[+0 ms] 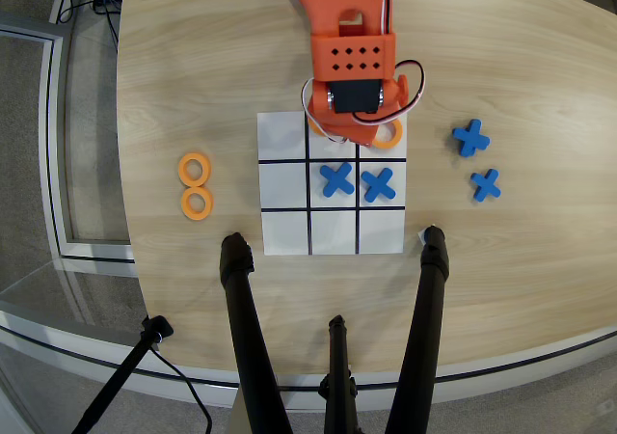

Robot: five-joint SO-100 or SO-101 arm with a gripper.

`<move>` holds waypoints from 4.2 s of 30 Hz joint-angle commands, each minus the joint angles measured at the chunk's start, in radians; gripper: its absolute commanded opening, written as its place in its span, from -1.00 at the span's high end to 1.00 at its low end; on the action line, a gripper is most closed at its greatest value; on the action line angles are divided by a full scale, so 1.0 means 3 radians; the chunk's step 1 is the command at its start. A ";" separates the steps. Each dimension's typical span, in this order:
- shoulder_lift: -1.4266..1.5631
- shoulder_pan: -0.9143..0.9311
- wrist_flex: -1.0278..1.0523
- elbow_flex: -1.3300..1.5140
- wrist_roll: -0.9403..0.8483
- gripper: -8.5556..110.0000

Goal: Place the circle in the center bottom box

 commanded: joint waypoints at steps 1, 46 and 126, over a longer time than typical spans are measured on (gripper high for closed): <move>-0.0097 -0.0077 -0.0092 -0.0194 0.0087 0.86; 0.0644 0.0450 0.1938 -0.1662 -0.0608 0.64; 0.5282 0.5476 0.1237 0.2925 -0.1774 0.85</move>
